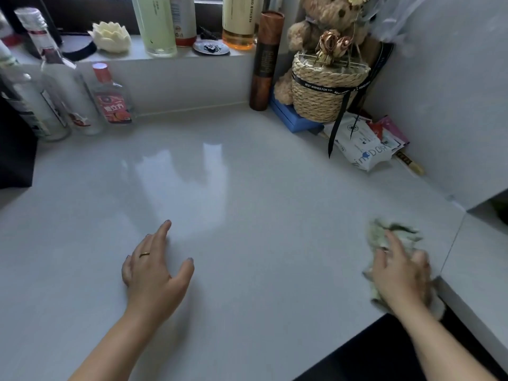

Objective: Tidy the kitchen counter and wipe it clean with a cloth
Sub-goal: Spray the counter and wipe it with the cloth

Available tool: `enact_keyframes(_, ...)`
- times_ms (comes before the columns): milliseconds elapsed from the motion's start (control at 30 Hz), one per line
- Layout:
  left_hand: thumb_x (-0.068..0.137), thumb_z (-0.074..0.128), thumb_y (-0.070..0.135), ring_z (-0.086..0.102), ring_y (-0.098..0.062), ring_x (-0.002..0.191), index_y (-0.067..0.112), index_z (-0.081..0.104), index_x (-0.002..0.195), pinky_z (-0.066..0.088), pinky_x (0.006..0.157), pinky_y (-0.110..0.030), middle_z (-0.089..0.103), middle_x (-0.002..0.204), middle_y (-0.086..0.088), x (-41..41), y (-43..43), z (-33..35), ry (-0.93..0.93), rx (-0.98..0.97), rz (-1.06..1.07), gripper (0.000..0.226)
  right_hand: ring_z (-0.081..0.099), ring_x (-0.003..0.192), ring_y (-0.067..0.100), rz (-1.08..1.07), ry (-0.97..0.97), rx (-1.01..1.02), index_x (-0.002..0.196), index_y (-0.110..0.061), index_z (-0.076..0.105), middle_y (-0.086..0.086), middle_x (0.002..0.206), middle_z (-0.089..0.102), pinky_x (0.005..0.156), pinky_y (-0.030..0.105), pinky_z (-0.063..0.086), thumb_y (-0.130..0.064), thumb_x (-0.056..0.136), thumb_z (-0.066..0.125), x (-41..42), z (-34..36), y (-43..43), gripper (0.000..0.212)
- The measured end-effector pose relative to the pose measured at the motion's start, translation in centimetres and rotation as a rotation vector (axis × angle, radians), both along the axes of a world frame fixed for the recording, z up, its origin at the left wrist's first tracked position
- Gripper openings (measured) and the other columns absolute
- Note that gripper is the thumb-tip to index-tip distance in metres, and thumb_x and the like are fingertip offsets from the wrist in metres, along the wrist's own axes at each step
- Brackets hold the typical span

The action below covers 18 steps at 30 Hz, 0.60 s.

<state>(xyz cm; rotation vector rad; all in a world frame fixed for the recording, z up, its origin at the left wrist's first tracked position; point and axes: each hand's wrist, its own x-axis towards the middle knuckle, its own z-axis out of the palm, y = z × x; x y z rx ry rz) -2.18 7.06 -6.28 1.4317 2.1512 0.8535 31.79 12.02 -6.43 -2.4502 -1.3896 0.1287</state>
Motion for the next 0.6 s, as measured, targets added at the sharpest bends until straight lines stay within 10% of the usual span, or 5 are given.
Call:
enact_keyframes(200,0.062,0.046,0.036,0.033,-0.029,0.134,0.018,0.034,0.136,0.016,0.111,-0.047,0.048,0.137,-0.010,-1.9,-4.2,0.1,-0.041,0.021,-0.059,0.077,0.052,0.106,0.032,0.593,-0.026,-0.140,0.133,-0.042,0.039,0.013,0.119,0.048,0.088,0.035,0.046,-0.042,0.082,0.046,-16.8,0.1,-9.0,0.051)
enact_keyframes(300,0.062,0.046,0.036,0.033,-0.028,0.134,0.018,0.035,0.136,0.016,0.111,-0.046,0.046,0.139,-0.009,-1.8,-5.5,0.3,-0.071,0.053,-0.092,0.077,0.065,0.072,0.022,0.805,0.022,-0.139,0.113,-0.042,0.060,0.004,0.087,0.065,0.061,0.022,0.054,-0.048,0.065,0.045,-20.9,0.8,-13.3,0.051)
enact_keyframes(600,0.064,0.045,0.037,0.034,-0.026,0.134,0.020,0.032,0.137,0.015,0.111,-0.044,0.048,0.137,-0.008,0.9,-4.6,1.1,-0.005,0.093,-0.083,0.076,0.063,0.078,0.024,0.803,-0.007,-0.033,0.117,-0.038,0.059,0.008,0.093,0.063,0.064,0.031,0.054,-0.040,0.069,0.056,-16.6,0.6,-9.4,0.048)
